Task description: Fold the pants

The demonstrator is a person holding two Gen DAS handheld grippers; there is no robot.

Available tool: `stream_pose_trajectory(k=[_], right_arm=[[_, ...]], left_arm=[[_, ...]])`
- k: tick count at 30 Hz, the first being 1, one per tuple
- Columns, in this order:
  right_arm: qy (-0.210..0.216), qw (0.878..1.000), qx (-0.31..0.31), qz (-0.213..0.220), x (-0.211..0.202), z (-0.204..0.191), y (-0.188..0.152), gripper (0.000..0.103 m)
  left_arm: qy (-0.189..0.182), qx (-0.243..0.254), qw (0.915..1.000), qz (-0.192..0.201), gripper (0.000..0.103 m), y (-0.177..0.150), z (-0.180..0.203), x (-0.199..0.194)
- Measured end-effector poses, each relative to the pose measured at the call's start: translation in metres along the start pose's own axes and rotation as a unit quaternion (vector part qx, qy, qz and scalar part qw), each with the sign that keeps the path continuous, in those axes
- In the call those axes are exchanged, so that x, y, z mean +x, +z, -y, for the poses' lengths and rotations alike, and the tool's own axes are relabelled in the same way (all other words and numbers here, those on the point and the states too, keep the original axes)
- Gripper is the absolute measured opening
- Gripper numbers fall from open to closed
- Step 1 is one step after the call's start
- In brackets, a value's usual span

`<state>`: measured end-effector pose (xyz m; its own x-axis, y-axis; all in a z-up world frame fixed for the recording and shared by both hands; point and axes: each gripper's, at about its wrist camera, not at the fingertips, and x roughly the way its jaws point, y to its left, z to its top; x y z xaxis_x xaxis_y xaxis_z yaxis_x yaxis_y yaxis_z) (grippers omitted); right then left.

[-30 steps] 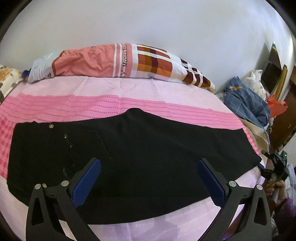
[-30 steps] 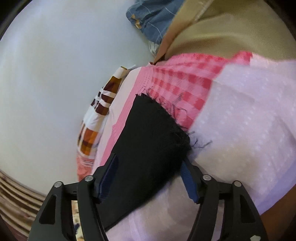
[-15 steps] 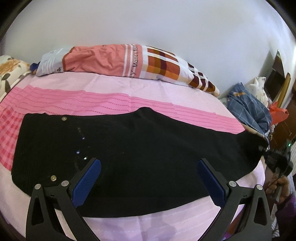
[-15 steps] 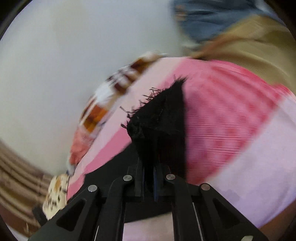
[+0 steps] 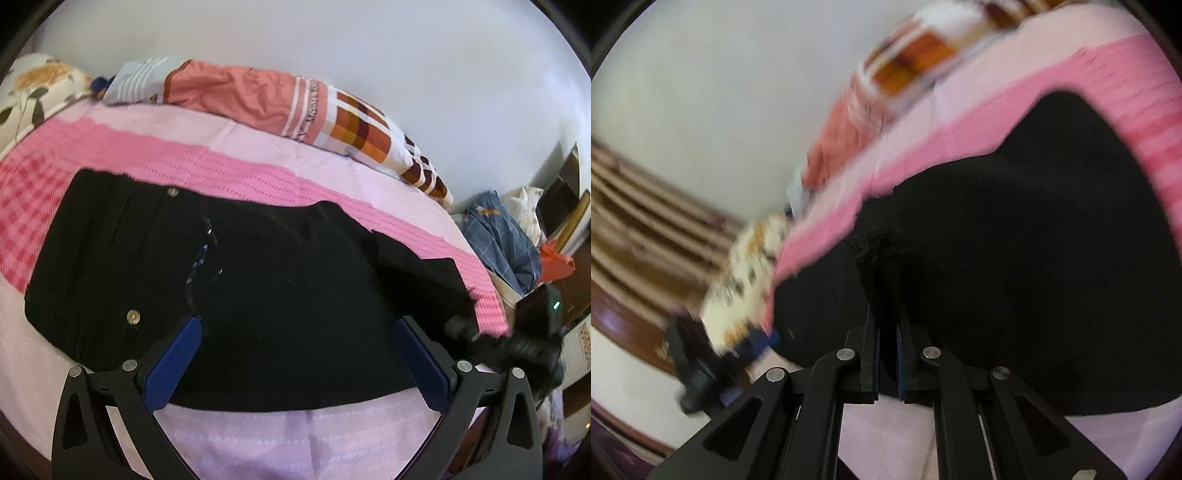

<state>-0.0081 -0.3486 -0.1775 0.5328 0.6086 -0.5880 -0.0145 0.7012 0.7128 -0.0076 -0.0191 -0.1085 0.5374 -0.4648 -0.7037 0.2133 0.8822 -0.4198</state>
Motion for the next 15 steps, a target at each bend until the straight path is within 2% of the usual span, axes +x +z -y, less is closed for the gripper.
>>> stream_pose_trajectory(k=[3,8,11,13,15], right_arm=[[-0.006,1.000,-0.012,-0.013,0.014,-0.003,-0.013,0.009],[0.001,1.000,-0.026,-0.004,0.007,-0.014,-0.013,0.009],[-0.006,0.999,-0.043,-0.015,0.012,-0.017,-0.015,0.009],[-0.015,0.998,-0.062,-0.023,0.018,-0.023,-0.018,0.013],[-0.019,0.996,-0.088,-0.030,0.022,-0.030,-0.023,0.024]], left_arm=[[-0.004,-0.010,0.9999,0.000,0.103,-0.003,-0.008,-0.001],[-0.011,-0.029,0.9995,-0.004,0.103,-0.005,-0.015,0.001],[-0.017,-0.036,0.9992,-0.009,0.103,-0.006,-0.016,0.003],[-0.020,-0.035,0.9991,-0.013,0.103,-0.008,-0.015,0.004],[-0.019,-0.030,0.9992,-0.017,0.103,-0.008,-0.012,0.005]])
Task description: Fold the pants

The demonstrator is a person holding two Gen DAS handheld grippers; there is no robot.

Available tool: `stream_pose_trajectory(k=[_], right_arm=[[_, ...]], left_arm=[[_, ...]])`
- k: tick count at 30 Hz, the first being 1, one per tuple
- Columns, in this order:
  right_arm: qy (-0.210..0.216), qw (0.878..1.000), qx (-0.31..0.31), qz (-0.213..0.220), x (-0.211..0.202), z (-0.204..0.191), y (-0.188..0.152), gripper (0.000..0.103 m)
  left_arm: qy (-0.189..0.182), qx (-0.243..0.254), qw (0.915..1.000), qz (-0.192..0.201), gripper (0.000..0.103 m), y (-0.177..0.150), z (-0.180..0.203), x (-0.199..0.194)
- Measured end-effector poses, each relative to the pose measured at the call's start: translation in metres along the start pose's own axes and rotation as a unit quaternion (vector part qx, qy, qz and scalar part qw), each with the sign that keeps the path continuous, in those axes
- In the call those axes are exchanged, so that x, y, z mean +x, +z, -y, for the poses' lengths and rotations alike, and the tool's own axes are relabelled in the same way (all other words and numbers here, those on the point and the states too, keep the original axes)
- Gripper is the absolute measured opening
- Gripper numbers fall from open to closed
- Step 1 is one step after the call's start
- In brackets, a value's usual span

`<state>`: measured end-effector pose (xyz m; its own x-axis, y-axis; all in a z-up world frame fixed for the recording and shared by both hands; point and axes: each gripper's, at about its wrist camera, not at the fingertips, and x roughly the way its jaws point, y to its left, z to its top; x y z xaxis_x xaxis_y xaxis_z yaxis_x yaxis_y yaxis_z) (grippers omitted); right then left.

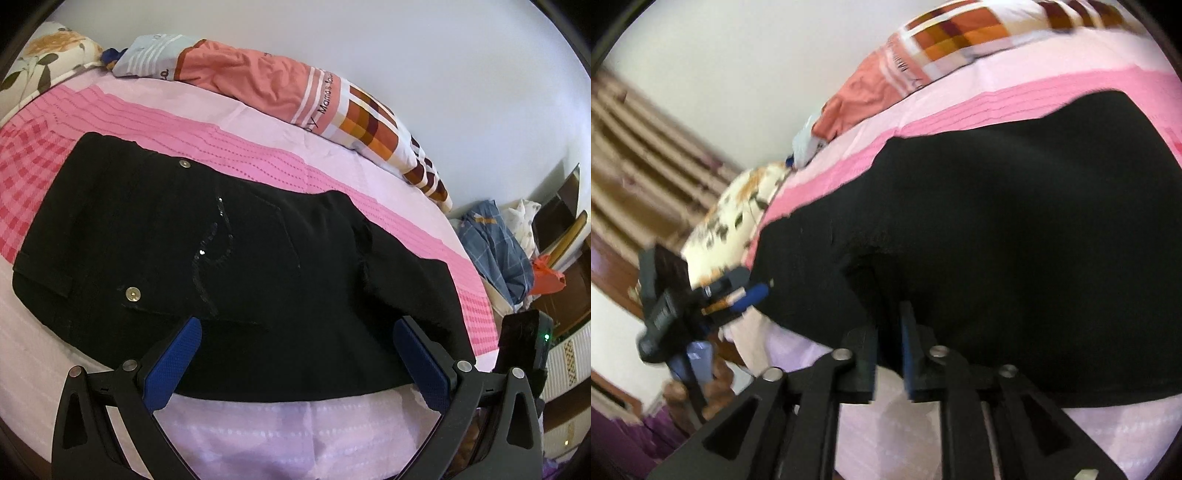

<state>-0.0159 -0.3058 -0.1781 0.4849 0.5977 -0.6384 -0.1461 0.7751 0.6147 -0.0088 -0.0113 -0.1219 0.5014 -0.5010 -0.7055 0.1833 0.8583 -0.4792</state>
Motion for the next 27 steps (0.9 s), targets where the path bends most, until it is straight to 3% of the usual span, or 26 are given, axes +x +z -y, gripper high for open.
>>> stream_pose_trajectory(k=[3,6,8,13,19,23,26,27], right_arm=[[0.053,0.999,0.002,0.002,-0.003,-0.004,0.000,0.042],[0.125,0.992,0.027,0.023,-0.021,0.004,0.007,0.043],[0.141,0.987,0.056,0.051,-0.040,0.020,0.014,0.043],[0.091,0.991,0.078,0.067,-0.062,0.055,0.020,0.044],[0.124,0.991,0.046,0.019,-0.028,0.037,0.007,0.021],[0.099,0.994,0.004,-0.036,0.003,0.026,-0.009,0.002],[0.111,0.993,0.029,-0.031,0.000,0.038,-0.004,0.000],[0.119,0.992,0.033,-0.020,-0.005,0.038,0.000,0.008]], left_arm=[[0.001,0.008,1.0000,-0.006,0.103,-0.001,0.004,0.002],[0.001,0.013,0.9999,-0.010,0.103,-0.001,0.006,0.003],[0.001,0.016,0.9998,-0.009,0.103,-0.002,0.008,0.003],[-0.001,0.031,0.9994,-0.017,0.103,-0.004,0.011,0.008],[-0.005,0.052,0.9985,-0.016,0.103,-0.007,0.022,0.012],[-0.002,0.084,0.9963,-0.019,0.103,-0.008,0.033,0.015],[0.003,0.093,0.9953,-0.029,0.103,-0.010,0.034,0.019],[0.004,0.093,0.9953,-0.027,0.103,-0.010,0.033,0.019]])
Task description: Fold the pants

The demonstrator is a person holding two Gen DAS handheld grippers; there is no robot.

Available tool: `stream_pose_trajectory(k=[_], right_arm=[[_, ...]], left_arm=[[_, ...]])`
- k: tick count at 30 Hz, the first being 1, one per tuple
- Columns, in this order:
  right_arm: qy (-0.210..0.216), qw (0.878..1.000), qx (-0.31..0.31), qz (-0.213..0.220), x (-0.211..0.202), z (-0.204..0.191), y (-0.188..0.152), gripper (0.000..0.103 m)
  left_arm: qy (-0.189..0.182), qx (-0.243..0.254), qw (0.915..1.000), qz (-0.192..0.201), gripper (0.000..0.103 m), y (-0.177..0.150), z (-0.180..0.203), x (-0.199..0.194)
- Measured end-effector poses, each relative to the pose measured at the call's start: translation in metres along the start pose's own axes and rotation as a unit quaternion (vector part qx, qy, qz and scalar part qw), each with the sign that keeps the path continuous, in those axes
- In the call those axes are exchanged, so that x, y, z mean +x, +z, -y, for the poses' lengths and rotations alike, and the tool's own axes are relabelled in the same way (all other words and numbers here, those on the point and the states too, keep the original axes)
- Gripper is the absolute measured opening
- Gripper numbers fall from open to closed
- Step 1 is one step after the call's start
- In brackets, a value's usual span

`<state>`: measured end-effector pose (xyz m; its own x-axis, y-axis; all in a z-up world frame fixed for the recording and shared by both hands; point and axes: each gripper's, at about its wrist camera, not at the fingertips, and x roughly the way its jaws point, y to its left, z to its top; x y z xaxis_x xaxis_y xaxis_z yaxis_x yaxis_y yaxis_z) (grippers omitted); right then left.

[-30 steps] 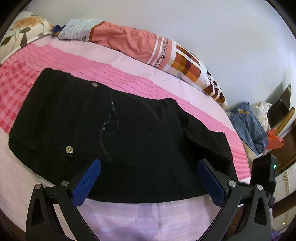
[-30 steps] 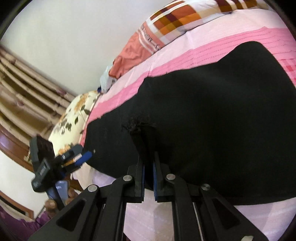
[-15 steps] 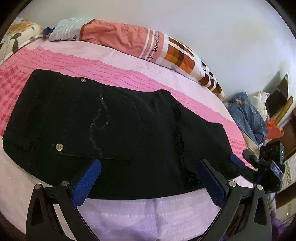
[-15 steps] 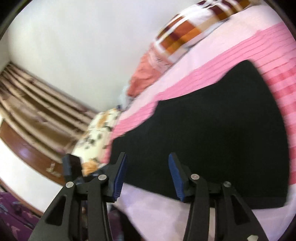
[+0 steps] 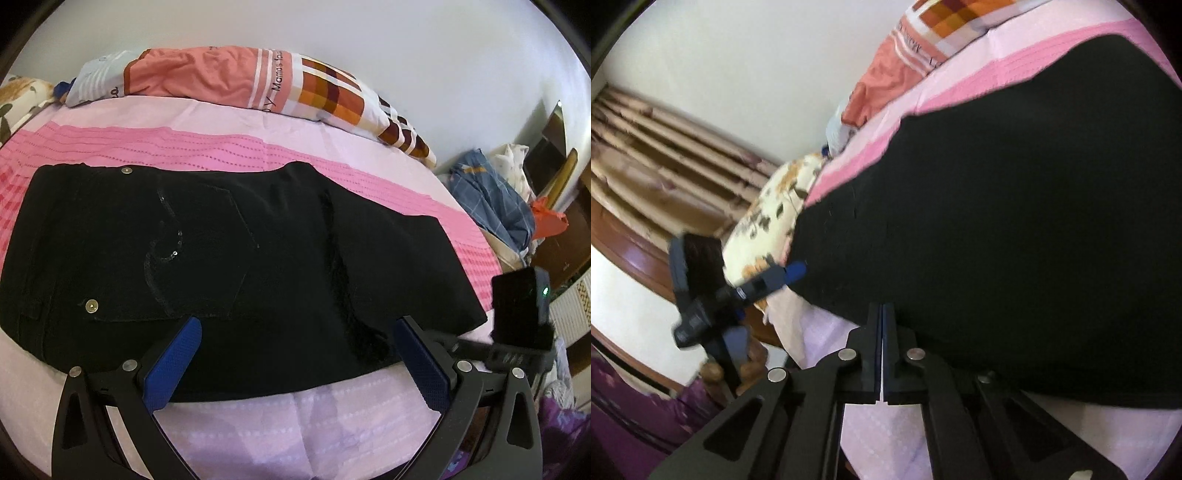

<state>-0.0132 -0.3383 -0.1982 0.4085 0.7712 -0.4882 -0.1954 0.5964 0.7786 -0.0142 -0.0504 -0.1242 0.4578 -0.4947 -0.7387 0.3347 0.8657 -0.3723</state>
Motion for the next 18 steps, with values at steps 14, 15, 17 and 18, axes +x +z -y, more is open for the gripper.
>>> stream_pose_trajectory(k=[14,15,17,18], right_arm=[[0.005,0.997,-0.046,-0.057,0.040,-0.018,0.000,0.000],[0.015,0.998,-0.038,-0.051,0.035,-0.017,0.002,0.005],[0.035,0.999,-0.022,-0.028,0.027,-0.020,0.009,0.009],[0.045,0.999,-0.012,-0.014,0.021,-0.022,0.015,0.010]], left_arm=[[0.015,-0.029,0.9994,0.013,0.103,0.000,-0.026,-0.019],[0.020,-0.026,0.9993,0.017,0.103,0.000,-0.028,-0.024],[0.033,-0.016,0.9990,0.027,0.103,0.002,-0.032,-0.034],[0.044,-0.011,0.9984,0.034,0.103,0.003,-0.035,-0.041]])
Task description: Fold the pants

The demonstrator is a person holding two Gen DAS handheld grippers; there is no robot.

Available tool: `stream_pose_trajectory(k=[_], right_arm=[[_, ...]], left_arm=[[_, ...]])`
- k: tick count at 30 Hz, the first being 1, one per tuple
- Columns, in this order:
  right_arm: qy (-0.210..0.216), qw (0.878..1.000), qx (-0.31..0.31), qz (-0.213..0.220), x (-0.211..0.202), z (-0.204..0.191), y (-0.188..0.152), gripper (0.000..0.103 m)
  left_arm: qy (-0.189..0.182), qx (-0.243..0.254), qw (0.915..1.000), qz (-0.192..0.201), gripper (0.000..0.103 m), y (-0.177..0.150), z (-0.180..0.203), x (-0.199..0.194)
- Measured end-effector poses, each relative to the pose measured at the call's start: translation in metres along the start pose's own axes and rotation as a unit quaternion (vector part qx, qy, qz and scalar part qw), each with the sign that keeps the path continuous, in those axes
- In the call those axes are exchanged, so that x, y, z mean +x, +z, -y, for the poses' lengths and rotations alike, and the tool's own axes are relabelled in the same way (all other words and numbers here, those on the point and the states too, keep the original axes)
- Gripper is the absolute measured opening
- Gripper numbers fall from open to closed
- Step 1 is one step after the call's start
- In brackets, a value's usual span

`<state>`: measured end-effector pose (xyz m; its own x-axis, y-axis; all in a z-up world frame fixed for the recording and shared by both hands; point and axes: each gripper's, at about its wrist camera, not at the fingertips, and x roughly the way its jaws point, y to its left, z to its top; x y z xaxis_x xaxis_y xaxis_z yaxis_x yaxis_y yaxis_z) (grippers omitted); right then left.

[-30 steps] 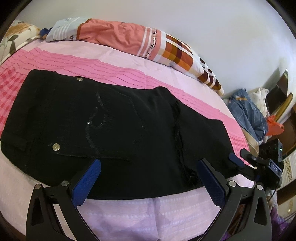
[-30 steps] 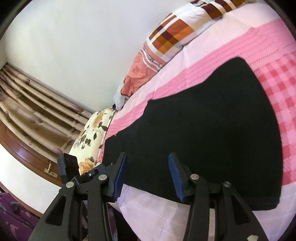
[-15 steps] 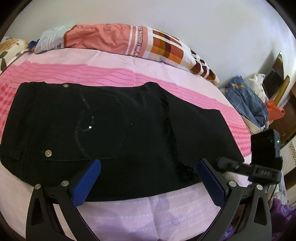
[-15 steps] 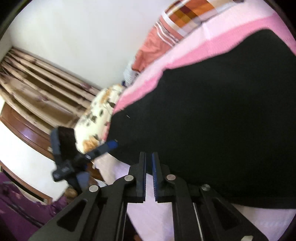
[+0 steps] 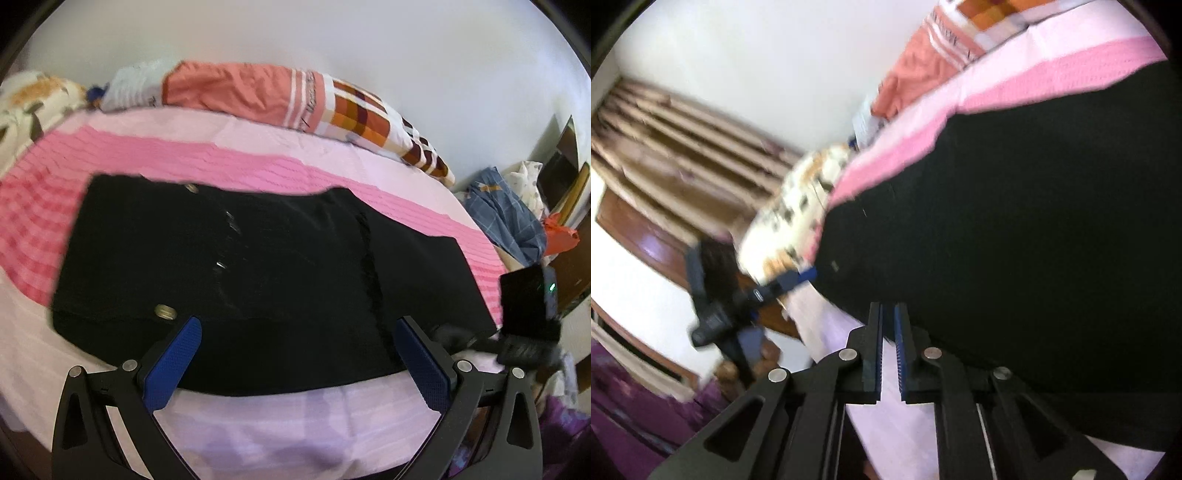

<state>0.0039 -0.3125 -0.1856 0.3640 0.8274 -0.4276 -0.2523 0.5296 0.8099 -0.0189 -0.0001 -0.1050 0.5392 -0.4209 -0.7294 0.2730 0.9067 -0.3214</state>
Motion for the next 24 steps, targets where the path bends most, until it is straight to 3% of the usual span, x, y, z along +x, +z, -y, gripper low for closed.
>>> stream_pose_trajectory(k=[2,5,6,11,14,16,21,24], right_arm=[[0.004,1.000,0.001,0.012,-0.006,-0.007,0.006,0.014],[-0.013,0.999,-0.027,0.017,-0.002,-0.030,0.014,0.038],[-0.011,0.999,-0.034,0.013,0.002,-0.037,0.015,0.041],[-0.020,0.999,-0.047,-0.011,0.028,-0.051,0.015,0.050],[-0.026,0.999,-0.028,-0.024,0.041,-0.046,0.014,0.051],[-0.029,0.999,-0.014,-0.031,0.048,-0.043,0.013,0.052],[-0.038,0.999,-0.015,-0.030,0.049,-0.047,0.015,0.056],[-0.045,0.999,-0.007,-0.027,0.049,-0.045,0.017,0.058]], left_arm=[[0.024,0.002,0.9996,0.017,0.103,0.005,-0.012,-0.013],[0.042,-0.012,0.9983,0.039,0.103,0.012,-0.039,-0.029],[0.049,-0.018,0.9976,0.046,0.103,0.014,-0.051,-0.034],[0.089,-0.010,0.9938,0.066,0.103,0.021,-0.091,-0.041],[0.102,0.010,0.9937,0.045,0.103,0.030,-0.110,-0.030],[0.090,0.007,0.9956,0.027,0.103,0.034,-0.125,-0.019],[-0.012,-0.004,0.9996,-0.025,0.095,0.039,-0.150,0.011],[0.022,0.024,0.9978,-0.057,0.092,0.043,-0.155,0.032]])
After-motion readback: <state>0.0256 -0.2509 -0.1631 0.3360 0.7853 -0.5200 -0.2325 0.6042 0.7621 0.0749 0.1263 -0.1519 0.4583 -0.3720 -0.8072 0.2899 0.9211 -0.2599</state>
